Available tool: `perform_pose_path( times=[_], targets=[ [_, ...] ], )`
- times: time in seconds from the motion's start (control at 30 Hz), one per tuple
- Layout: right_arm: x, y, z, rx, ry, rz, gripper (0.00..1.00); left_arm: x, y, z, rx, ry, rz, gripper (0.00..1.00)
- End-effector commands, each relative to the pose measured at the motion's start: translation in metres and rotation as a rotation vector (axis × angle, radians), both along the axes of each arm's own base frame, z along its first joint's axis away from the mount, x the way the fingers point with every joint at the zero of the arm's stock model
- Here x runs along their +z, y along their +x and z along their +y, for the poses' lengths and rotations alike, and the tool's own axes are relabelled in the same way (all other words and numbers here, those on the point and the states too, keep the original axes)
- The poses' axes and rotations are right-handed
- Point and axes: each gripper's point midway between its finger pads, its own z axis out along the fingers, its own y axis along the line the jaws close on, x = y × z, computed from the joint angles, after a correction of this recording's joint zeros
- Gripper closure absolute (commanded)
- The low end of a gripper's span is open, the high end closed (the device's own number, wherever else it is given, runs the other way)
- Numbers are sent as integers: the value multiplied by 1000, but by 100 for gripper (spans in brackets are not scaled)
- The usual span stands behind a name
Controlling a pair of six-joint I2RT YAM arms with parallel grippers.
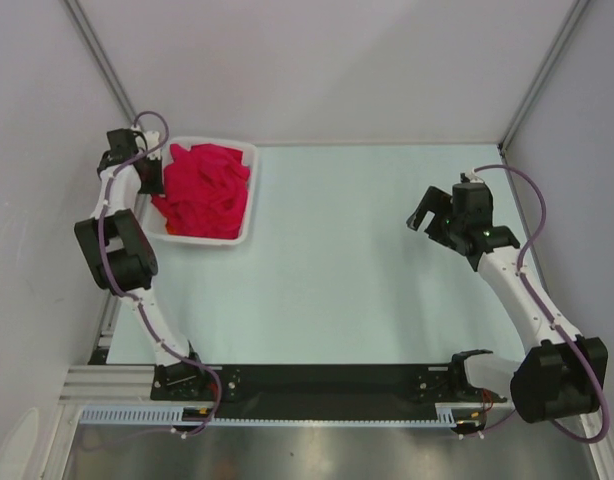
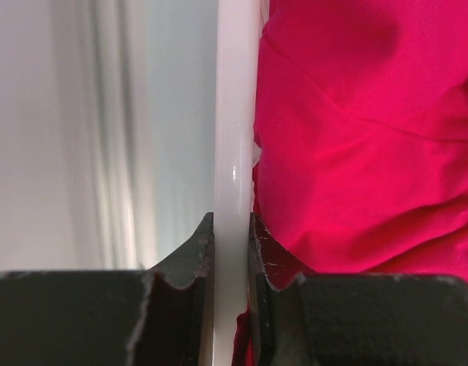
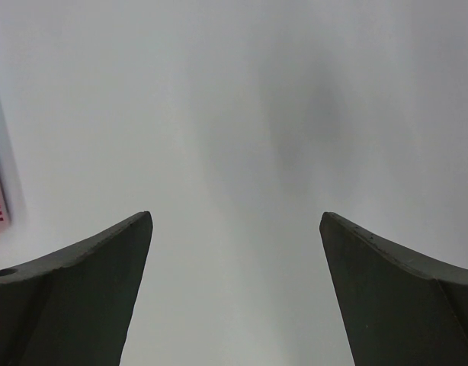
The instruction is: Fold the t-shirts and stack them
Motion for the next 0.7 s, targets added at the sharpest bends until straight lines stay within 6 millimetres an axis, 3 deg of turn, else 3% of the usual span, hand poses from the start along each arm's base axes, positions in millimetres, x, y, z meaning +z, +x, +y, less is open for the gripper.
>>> perform_pose_path(
  times=[0.0,0.1,0.33,0.37,0.4,0.47,0.5,0.57,0.6,0.67],
  targets=[
    [27,30,-5,-32,-27,-141,0,33,44,34,-19,173,-100,100],
    [34,38,-5,-33,-40,-185,0,25,48,52,-9,235,-73,100],
    [48,52,1,-19,-37,-244,0,23,60,67,-17,314,-56,95],
    [49,52,2,-19,-38,-244,0,19,55,66,-19,314,-32,89],
    [51,52,4,-16,-40,-246,0,18,52,66,-22,320,-18,72],
    [54,49,8,-4,-43,-244,0,20,48,66,-15,337,-6,64],
    [59,49,10,3,-45,-254,0,24,48,67,9,350,-6,53],
    [68,43,18,34,-56,-275,0,43,46,73,68,375,-31,41],
    [75,41,20,45,-62,-280,0,54,45,77,131,390,-46,30],
    [85,34,28,76,-75,-297,0,84,41,82,197,400,-102,24]
  ],
)
